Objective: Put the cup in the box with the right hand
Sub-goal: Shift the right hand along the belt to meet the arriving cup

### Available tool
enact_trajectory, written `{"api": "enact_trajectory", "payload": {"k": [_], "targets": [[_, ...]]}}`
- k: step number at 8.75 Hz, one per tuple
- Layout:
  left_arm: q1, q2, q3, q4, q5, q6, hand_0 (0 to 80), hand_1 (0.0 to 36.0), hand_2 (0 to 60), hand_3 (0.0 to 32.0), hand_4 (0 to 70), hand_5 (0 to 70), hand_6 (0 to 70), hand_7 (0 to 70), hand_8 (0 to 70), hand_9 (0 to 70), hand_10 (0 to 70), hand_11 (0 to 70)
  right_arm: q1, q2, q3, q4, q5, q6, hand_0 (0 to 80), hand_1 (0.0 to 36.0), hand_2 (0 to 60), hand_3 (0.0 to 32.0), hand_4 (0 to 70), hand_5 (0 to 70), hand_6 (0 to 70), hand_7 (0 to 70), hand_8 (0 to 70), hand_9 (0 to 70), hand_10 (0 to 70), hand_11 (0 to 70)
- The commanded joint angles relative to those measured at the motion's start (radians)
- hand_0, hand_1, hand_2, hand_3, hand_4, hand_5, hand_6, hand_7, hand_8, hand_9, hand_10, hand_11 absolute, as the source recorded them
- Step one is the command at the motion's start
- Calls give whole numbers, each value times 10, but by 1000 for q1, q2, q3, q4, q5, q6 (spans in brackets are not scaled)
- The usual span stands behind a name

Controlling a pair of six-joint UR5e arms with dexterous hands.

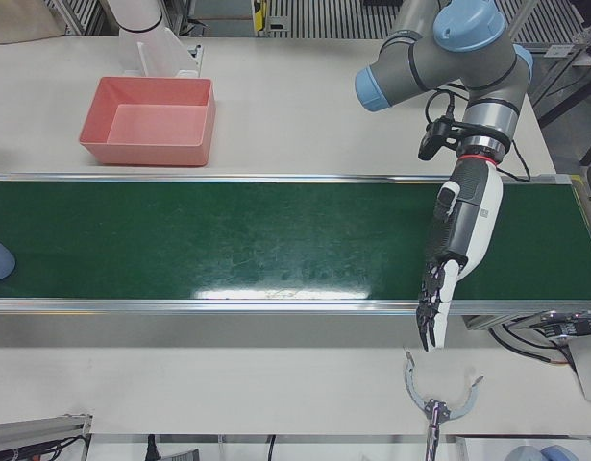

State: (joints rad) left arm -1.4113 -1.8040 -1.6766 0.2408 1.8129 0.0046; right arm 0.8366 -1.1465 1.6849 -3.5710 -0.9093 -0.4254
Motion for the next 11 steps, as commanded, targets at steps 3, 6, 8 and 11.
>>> {"api": "enact_trajectory", "payload": {"k": [3, 6, 8, 11], "targets": [[0, 0, 0, 0, 0, 0, 0, 0, 0, 0, 0, 0, 0, 0, 0, 0, 0, 0, -11, 10, -1, 0, 1, -44, 484, 0, 0, 78, 433, 10, 62, 414, 39, 129, 0, 0], [0, 0, 0, 0, -1, 0, 0, 0, 0, 0, 0, 0, 0, 0, 0, 0, 0, 0, -19, 17, -1, 1, 1, -50, 483, 0, 0, 76, 428, 11, 62, 412, 40, 129, 0, 0], [0, 0, 0, 0, -1, 0, 0, 0, 0, 0, 0, 0, 0, 0, 0, 0, 0, 0, -20, 16, -2, 1, 1, -50, 483, 0, 0, 78, 426, 11, 62, 411, 41, 131, 0, 0], [0, 0, 0, 0, -1, 0, 0, 0, 0, 0, 0, 0, 0, 0, 0, 0, 0, 0, -25, 17, -2, 1, 1, -64, 481, 0, 0, 78, 426, 10, 62, 411, 41, 131, 0, 0]]}}
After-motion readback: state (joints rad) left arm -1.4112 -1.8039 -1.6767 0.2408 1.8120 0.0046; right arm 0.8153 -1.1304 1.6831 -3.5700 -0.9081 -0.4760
